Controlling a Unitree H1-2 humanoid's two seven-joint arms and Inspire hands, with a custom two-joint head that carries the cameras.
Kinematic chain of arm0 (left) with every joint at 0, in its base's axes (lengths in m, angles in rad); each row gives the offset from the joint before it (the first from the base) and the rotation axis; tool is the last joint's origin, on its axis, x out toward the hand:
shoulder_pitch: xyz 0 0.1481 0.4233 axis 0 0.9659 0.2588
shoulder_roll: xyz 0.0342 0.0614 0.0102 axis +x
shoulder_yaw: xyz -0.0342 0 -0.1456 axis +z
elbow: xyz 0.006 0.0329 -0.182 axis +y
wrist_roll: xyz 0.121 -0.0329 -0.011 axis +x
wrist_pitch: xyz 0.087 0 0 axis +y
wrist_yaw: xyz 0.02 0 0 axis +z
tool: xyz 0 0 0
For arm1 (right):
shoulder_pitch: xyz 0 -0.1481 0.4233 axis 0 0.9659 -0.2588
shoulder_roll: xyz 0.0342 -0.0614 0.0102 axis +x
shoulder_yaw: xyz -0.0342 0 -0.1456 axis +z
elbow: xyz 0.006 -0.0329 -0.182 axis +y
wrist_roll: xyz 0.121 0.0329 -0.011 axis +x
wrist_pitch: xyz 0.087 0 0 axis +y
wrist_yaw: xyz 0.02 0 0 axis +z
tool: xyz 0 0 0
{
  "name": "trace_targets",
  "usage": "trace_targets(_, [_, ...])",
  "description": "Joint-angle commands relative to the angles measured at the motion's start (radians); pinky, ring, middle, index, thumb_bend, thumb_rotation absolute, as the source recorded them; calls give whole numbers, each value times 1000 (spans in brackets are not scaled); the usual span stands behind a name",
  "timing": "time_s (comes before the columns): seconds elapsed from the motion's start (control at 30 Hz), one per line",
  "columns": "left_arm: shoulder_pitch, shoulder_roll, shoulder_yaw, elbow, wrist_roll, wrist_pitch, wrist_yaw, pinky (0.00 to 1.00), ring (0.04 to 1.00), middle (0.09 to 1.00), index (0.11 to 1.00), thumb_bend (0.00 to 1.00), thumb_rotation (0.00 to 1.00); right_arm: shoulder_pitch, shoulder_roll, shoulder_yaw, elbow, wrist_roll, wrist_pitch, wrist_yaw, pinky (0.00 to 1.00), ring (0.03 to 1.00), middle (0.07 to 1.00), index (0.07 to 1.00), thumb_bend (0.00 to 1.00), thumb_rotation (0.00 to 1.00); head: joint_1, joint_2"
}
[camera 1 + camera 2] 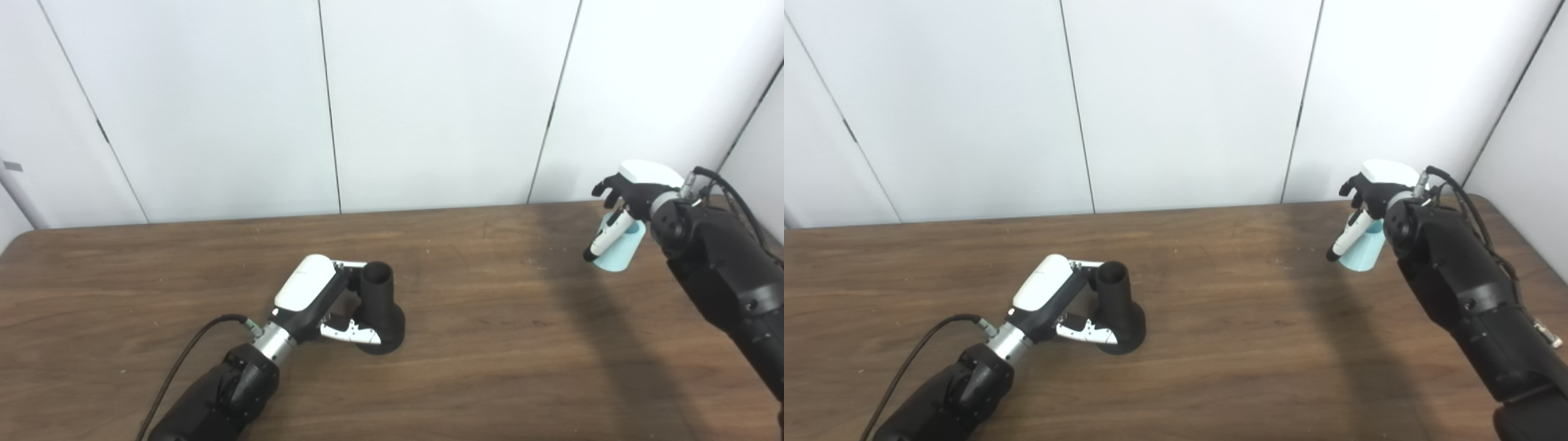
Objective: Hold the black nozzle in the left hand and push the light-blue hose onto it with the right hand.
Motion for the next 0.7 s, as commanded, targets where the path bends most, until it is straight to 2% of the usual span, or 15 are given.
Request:
trace_targets(0.0, [230,-49,-95,142,4,15,2,468,468,426,411,653,445,-98,-83,-28,-25,-26,5,-26,476,610,711,805,1000,221,-2,2])
trace_targets(0.17, [229,-46,-93,137,-1,15,-1,473,473,433,415,650,443,-94,-86,-25,-20,-34,12,-22,389,521,667,808,1000,220,-2,4])
trace_targets(0.23, [228,-47,-94,140,-3,15,-1,473,473,436,420,650,442,-91,-88,-23,-24,-41,15,-19,383,531,676,808,1000,222,-2,4])
trace_targets(0.4, [233,-45,-87,126,-6,15,-11,474,475,438,419,650,438,-92,-96,-10,-20,-55,18,-9,453,614,727,807,1000,229,-1,14])
trace_targets(0.67, [235,-44,-85,119,-6,15,-11,473,475,438,417,651,437,-98,-98,-2,-2,-68,20,10,489,639,744,802,1000,234,1,19])
